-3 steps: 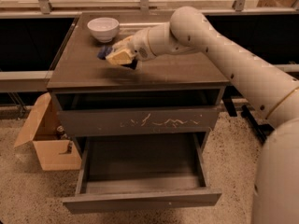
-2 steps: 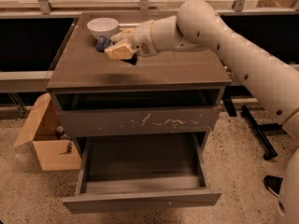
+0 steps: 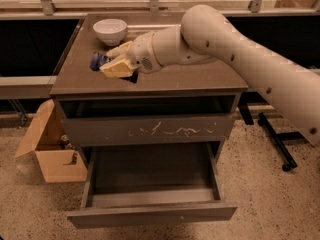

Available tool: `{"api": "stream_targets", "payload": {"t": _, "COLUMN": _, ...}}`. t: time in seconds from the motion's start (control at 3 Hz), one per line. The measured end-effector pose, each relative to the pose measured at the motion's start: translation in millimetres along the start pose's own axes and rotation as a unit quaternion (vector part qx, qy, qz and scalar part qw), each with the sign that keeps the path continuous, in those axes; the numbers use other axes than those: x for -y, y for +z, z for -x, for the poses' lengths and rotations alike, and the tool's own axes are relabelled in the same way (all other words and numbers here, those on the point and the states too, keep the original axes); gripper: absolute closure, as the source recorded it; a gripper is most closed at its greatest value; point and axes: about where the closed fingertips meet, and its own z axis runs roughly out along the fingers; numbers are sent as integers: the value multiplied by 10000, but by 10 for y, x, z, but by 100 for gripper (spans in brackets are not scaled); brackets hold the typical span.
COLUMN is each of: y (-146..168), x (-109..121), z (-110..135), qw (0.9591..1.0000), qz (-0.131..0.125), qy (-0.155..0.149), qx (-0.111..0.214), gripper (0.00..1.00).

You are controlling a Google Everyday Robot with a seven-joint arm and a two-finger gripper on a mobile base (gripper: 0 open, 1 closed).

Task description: Place rxbar blueberry into middle drawer

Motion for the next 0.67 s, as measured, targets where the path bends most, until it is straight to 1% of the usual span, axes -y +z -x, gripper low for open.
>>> {"api": "stream_targets", "payload": {"t": 0.33, "y": 57, "x": -609, "z": -78, "qw": 9996, "qz": 192, "qy": 110, "qx": -152, "gripper": 100}}
{"api": "stream_targets", "payload": {"t": 0.67, "y": 153, "x": -1264, "z": -505, "qw": 9969, "qz": 458, "qy": 595, "qx": -245, "gripper": 100}}
